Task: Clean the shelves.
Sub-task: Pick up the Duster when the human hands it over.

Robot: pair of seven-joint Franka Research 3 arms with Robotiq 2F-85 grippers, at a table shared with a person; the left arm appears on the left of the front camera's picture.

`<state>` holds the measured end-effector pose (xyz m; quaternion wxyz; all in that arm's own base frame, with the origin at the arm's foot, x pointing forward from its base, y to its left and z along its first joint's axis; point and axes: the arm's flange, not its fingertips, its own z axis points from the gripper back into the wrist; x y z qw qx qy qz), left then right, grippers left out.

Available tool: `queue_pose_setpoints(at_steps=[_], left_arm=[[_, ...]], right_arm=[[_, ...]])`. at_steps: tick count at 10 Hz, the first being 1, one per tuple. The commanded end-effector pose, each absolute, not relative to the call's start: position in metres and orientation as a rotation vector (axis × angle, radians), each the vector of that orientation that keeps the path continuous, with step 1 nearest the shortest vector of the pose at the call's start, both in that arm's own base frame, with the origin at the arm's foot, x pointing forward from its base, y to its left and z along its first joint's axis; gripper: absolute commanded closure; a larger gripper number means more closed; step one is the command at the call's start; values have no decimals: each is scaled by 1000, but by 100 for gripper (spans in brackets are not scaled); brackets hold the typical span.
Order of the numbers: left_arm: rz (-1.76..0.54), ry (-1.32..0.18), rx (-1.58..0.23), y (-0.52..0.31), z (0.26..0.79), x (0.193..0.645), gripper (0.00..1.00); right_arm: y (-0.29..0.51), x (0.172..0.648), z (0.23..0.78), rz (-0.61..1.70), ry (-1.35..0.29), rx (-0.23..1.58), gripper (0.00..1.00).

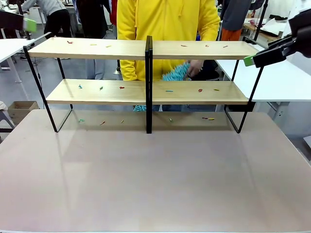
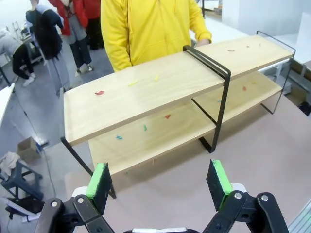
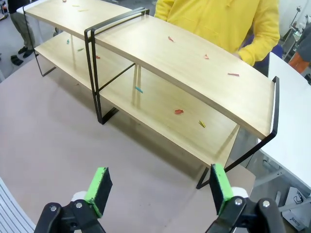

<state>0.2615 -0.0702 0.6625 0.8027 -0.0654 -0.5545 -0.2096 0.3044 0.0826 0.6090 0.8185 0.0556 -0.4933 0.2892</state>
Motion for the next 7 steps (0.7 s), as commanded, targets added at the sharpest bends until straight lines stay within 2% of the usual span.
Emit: queue_pose_setpoints(at_steps=[1, 7], left_arm=[[-373, -1203, -96, -89, 531, 202, 0], [-406, -1155, -129, -118, 525, 211, 0]], right_arm=[[74, 306, 593, 650, -1060, 105, 0], [70, 308, 590, 668, -1053, 107, 0]])
